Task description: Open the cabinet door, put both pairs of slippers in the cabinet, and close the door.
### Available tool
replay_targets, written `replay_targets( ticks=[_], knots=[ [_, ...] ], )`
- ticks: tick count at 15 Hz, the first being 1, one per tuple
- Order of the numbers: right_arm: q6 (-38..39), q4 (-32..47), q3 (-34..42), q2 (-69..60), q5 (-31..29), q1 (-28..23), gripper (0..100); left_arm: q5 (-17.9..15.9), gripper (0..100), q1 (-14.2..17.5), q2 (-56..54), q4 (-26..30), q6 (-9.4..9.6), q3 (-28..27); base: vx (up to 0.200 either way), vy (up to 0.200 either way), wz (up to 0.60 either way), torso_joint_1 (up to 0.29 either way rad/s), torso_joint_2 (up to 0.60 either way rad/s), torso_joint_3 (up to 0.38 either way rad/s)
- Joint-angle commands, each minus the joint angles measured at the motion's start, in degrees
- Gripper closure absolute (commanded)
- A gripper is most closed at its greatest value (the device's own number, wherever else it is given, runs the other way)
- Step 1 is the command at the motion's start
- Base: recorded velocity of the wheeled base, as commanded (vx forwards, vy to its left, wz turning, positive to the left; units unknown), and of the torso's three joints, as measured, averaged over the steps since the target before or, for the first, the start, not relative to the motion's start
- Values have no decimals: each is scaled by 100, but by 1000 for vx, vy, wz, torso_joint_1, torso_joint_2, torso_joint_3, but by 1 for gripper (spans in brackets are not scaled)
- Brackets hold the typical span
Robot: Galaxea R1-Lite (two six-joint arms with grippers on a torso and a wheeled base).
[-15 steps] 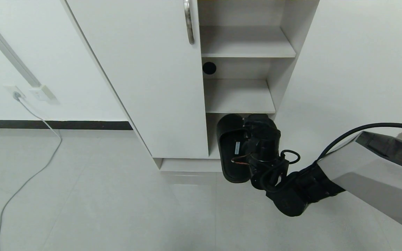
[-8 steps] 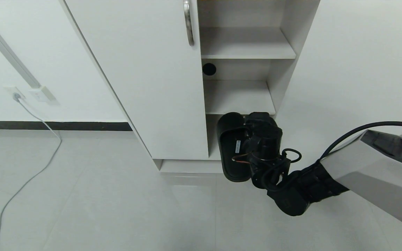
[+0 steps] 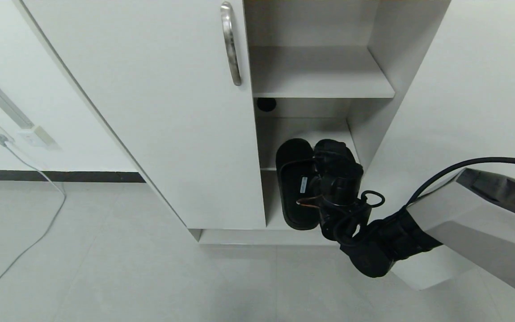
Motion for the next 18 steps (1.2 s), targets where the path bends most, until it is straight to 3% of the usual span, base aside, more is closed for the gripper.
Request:
replay_targets(
  ticks=[1, 10, 18],
  knots=[
    [-3, -20, -30, 138, 8, -7, 100, 2, 100, 1, 7, 0, 2, 1, 200, 0, 0, 2, 7, 7],
    [-152, 419, -1683, 964, 34, -491, 100, 2, 100, 1, 7, 0, 10, 1, 0, 0, 0, 0, 0, 0],
    [-161, 551, -1938, 1043, 34, -508, 100, 2, 100, 1, 7, 0, 10, 1, 25, 0, 0, 0, 0, 1]
  ],
)
